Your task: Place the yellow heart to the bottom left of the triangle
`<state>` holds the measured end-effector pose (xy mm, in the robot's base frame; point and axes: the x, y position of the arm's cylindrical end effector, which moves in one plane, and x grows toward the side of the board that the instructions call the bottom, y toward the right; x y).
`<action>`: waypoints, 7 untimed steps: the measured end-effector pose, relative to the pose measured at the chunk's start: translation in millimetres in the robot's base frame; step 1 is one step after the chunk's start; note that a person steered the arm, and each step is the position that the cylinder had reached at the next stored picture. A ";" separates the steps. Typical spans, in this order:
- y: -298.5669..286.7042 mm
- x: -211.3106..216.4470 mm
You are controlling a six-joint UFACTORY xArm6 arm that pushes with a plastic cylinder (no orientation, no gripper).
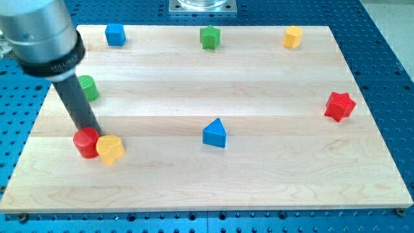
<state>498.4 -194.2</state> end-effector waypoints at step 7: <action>23.3 81.7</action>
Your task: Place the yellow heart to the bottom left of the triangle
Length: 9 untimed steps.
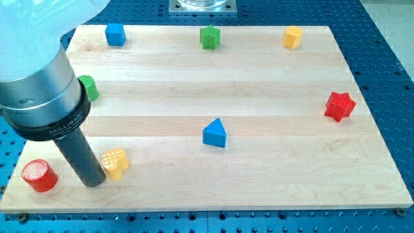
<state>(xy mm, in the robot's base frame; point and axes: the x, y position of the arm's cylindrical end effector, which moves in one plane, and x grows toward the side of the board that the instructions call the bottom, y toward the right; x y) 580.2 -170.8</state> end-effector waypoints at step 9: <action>123.1 -48.7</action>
